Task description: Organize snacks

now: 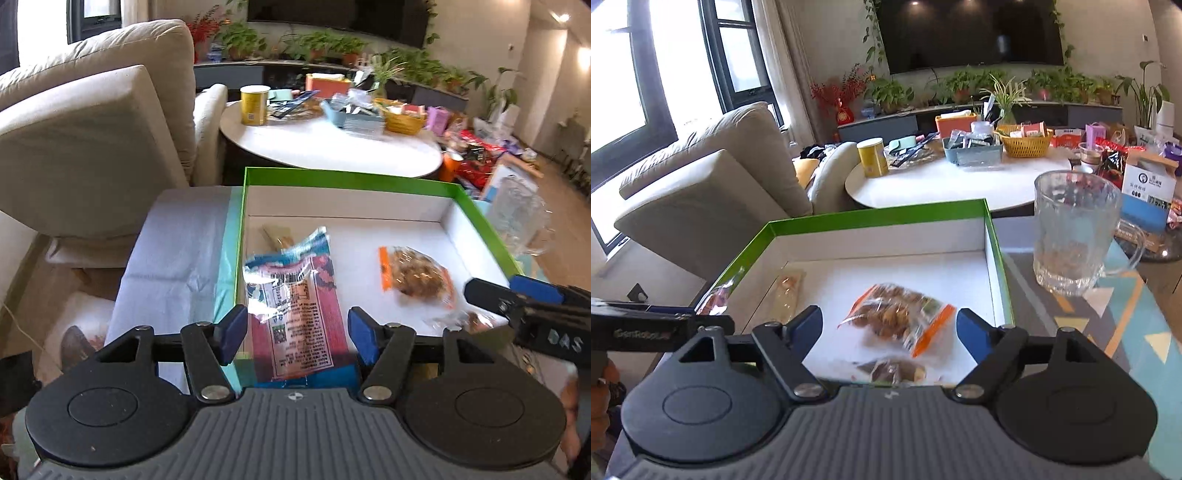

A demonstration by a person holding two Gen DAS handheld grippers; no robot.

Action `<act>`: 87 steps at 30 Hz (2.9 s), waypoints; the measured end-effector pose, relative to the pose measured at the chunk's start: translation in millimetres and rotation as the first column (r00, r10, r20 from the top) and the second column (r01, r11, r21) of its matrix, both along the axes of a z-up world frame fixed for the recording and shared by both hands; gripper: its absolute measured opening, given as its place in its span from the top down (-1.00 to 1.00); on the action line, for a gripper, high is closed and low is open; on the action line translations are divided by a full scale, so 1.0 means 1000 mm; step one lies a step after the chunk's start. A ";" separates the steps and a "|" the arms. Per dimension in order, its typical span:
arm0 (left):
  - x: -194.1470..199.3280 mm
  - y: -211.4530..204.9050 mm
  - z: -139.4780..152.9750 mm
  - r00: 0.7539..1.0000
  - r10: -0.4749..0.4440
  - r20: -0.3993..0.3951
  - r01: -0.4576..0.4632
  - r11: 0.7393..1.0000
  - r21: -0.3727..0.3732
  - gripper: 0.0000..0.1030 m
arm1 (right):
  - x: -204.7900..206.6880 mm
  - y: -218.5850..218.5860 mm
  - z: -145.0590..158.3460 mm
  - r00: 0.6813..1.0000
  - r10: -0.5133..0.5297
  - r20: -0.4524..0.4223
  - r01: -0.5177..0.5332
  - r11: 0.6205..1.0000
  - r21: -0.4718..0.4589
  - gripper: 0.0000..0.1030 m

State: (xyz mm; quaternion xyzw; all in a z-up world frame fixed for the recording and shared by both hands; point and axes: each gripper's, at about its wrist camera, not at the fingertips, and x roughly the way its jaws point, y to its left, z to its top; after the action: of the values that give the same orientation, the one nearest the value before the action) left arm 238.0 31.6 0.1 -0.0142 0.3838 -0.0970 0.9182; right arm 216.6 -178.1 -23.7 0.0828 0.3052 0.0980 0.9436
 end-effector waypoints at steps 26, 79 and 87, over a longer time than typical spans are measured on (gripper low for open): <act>-0.034 0.000 0.013 0.993 -0.081 0.085 0.083 0.996 -0.024 0.83 | -0.047 -0.017 0.015 0.998 -0.057 0.022 0.055 0.997 0.057 -0.28; -0.104 0.034 -0.038 0.990 -0.134 0.030 0.136 0.989 -0.061 0.17 | -0.115 0.033 -0.048 0.986 0.102 -0.132 -0.125 0.975 -0.181 -0.28; -0.114 0.039 -0.017 0.990 -0.110 0.092 0.114 0.993 -0.042 0.17 | -0.115 0.042 -0.054 0.988 0.099 -0.120 -0.126 0.961 -0.246 -0.27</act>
State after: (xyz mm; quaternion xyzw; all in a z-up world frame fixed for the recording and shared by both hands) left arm 124.0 71.1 -16.9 -0.0099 0.3403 -0.1579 0.9269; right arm 101.5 -136.6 -77.9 -0.0507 0.3693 0.1073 0.9217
